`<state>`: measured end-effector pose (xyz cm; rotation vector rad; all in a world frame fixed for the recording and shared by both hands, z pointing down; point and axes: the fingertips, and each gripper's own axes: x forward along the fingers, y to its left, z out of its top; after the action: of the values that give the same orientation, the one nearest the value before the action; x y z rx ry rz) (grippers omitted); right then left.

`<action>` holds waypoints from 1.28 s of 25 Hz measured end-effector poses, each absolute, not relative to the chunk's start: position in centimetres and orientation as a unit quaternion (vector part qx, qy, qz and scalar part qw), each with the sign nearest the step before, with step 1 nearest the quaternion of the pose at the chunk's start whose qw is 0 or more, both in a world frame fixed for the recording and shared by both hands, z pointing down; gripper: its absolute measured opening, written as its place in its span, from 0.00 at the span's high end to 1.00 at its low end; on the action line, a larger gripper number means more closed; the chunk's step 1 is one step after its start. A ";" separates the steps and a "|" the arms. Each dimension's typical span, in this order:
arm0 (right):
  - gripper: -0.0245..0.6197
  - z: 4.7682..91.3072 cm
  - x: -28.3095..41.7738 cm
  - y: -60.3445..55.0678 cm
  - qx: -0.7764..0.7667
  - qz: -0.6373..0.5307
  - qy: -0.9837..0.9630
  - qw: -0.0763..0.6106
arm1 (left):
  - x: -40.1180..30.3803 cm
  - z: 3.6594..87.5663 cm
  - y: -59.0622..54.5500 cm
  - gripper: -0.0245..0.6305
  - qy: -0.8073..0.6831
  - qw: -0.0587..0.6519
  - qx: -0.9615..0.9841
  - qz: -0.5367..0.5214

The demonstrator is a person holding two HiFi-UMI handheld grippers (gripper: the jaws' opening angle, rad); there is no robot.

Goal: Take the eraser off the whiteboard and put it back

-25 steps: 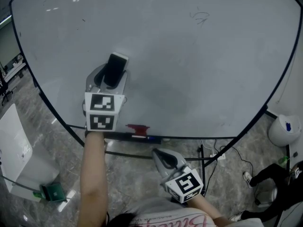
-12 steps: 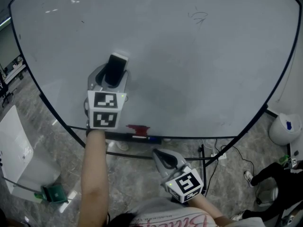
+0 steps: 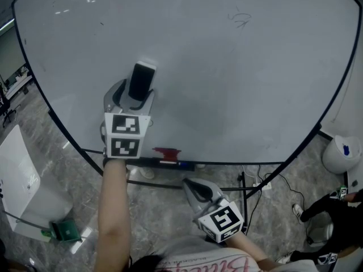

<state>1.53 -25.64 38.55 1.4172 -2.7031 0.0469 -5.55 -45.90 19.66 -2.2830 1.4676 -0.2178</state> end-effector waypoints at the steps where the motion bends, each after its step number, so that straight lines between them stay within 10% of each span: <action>1: 0.96 38.6 1.5 -25.6 0.464 0.016 -0.885 0.046 | -5.6 19.9 -45.6 0.50 0.527 0.206 -0.821 -0.077; 8: 0.96 38.9 1.0 -25.4 0.462 0.018 -0.885 0.044 | -6.0 22.0 -43.1 0.56 0.527 0.187 -0.826 -0.063; 18: 0.96 39.0 0.4 -25.2 0.458 0.017 -0.887 0.045 | -6.7 23.5 -38.7 0.96 0.534 0.179 -0.826 -0.020; 32: 0.96 38.2 0.6 -25.2 0.466 -0.006 -0.884 0.037 | -5.1 27.3 -33.8 0.96 0.505 0.133 -0.852 0.014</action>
<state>0.62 -25.22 38.22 1.4289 -2.7141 -0.0172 -5.12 -33.81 27.34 -2.4718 1.4659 0.0407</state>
